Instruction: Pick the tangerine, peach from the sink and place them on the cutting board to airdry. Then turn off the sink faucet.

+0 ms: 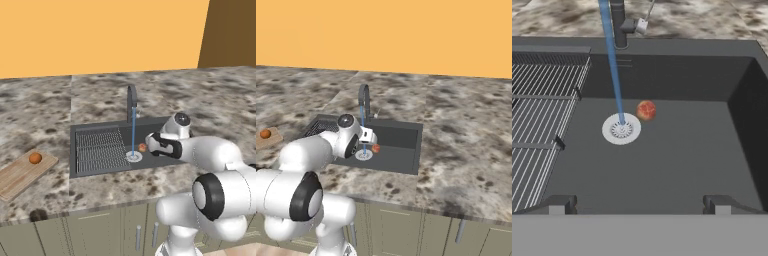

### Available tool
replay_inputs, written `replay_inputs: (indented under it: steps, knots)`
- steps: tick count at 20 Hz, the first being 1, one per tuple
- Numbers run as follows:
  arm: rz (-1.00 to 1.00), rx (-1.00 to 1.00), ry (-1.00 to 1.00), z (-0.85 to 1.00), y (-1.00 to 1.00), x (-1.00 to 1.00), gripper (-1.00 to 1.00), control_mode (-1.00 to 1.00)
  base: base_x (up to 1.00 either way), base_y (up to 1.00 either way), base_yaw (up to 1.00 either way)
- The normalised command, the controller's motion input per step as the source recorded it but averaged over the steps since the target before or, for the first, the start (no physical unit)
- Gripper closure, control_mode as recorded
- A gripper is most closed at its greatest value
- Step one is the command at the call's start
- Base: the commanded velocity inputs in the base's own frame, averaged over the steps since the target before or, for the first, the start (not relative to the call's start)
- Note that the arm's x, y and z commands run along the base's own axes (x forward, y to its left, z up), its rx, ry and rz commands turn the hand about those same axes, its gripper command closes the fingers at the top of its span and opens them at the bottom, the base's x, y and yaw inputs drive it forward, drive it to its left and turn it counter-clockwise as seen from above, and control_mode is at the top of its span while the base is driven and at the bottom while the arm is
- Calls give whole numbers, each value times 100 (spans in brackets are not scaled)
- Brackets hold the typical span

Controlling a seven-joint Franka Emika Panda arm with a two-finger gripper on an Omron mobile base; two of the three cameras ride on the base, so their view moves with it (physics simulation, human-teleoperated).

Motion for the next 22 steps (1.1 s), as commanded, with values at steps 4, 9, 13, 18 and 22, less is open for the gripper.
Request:
replay_inputs:
  steps: [4, 9, 13, 18, 22]
  knots:
    - [0, 0, 0, -17, 0, 17, -100, -100, 0, 0, 0]
    - [0, 0, 0, -16, 0, 12, -100, -100, 0, 0, 0]
    - [0, 0, 0, -17, 0, 20, -100, -100, 0, 0, 0]
    - [0, 0, 3, -16, 0, 22, -100, -100, 0, 0, 0]
    - [0, 0, 4, -17, 0, 27, -100, -100, 0, 0, 0]
